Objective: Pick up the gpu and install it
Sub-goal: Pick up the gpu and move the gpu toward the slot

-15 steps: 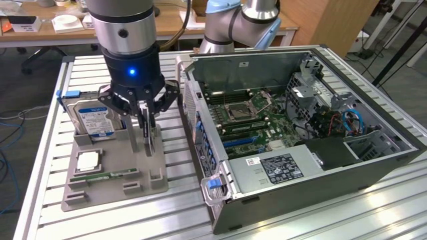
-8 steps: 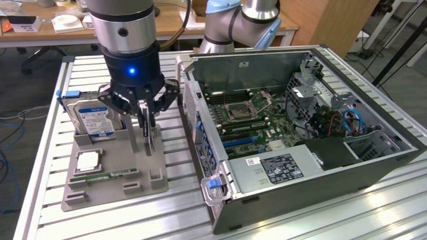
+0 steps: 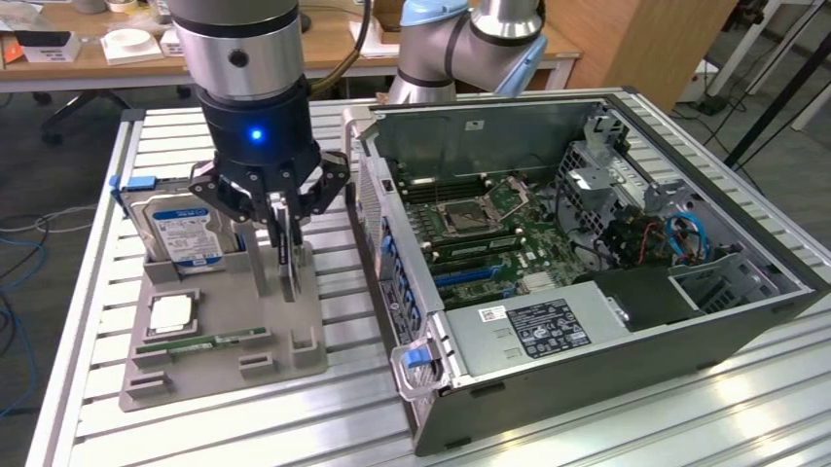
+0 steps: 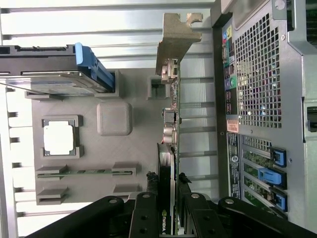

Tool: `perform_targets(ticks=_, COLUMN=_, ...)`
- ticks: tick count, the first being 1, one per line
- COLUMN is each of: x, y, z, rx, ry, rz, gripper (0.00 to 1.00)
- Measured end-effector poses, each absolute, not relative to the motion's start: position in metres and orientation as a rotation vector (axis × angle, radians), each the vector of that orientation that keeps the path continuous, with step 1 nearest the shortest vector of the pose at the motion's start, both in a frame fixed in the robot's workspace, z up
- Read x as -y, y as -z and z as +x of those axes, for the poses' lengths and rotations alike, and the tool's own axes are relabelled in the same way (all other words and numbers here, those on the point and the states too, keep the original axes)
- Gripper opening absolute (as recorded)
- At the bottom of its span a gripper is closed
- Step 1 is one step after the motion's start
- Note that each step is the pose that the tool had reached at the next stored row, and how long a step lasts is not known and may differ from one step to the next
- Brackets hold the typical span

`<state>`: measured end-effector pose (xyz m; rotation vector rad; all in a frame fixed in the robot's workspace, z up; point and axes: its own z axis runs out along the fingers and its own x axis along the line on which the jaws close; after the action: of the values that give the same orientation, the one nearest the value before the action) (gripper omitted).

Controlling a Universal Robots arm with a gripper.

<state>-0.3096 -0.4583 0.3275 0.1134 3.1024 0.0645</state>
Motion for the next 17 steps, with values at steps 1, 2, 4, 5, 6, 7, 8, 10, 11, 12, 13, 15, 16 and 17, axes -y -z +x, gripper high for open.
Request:
perform_targets(ticks=1, x=0.458, y=-0.328, z=-0.31, rx=-3.102, ry=-0.065, rz=0.113, gripper=0.26)
perform_targets(ticks=2, x=0.458, y=-0.329, z=-0.31, rx=-3.102, ry=-0.065, rz=0.113, gripper=0.26)
perform_targets(ticks=4, x=0.458, y=-0.33, z=-0.31, rx=-3.102, ry=-0.065, rz=0.113, gripper=0.26)
perform_targets(ticks=5, x=0.458, y=-0.331, z=-0.31, rx=-3.102, ry=-0.065, rz=0.113, gripper=0.26)
perform_targets(ticks=6, x=0.458, y=-0.332, z=-0.31, rx=-3.102, ry=-0.065, rz=0.113, gripper=0.26)
perform_targets(ticks=7, x=0.458, y=-0.332, z=-0.31, rx=-3.102, ry=-0.065, rz=0.113, gripper=0.26)
perform_targets(ticks=8, x=0.458, y=-0.333, z=-0.31, rx=-3.102, ry=-0.065, rz=0.113, gripper=0.26)
perform_targets(ticks=10, x=0.458, y=-0.334, z=-0.31, rx=-3.102, ry=-0.065, rz=0.113, gripper=0.26)
perform_targets(ticks=11, x=0.458, y=-0.335, z=-0.31, rx=-3.102, ry=-0.065, rz=0.113, gripper=0.26)
perform_targets(ticks=12, x=0.458, y=-0.336, z=-0.31, rx=-3.102, ry=-0.065, rz=0.113, gripper=0.26)
perform_targets(ticks=13, x=0.458, y=-0.336, z=-0.31, rx=-3.102, ry=-0.065, rz=0.113, gripper=0.26)
perform_targets(ticks=15, x=0.458, y=-0.338, z=-0.31, rx=-3.102, ry=-0.065, rz=0.113, gripper=0.26)
perform_targets(ticks=16, x=0.458, y=-0.338, z=-0.31, rx=-3.102, ry=-0.065, rz=0.113, gripper=0.26)
perform_targets(ticks=17, x=0.458, y=-0.339, z=-0.31, rx=-3.102, ry=-0.065, rz=0.113, gripper=0.26)
